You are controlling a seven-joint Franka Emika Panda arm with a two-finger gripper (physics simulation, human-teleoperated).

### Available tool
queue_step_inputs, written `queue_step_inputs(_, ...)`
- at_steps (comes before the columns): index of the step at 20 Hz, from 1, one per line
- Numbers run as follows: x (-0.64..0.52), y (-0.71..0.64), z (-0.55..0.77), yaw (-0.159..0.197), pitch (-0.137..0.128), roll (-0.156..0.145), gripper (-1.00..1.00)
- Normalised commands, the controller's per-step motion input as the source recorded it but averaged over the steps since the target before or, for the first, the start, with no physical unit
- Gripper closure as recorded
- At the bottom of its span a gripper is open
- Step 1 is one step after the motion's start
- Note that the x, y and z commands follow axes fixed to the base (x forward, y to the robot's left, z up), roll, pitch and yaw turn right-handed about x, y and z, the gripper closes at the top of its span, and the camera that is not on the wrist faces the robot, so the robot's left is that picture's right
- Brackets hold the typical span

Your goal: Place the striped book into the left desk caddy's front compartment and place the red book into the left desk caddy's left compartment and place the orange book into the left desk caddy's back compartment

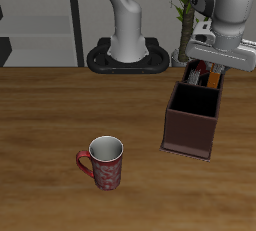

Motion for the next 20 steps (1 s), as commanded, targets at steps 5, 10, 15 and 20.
queue_step_inputs(5, 0.07, 0.02, -0.19, -0.028, 0.076, 0.046, 1.0)
queue_step_inputs(10, -0.01, -0.01, -0.03, -0.001, 0.029, 0.008, -1.0)
queue_step_inputs(15, -0.04, -0.02, 0.06, -0.005, -0.003, 0.002, -1.0)
queue_step_inputs(20, -0.04, -0.02, 0.04, -0.003, -0.01, -0.001, -1.0)
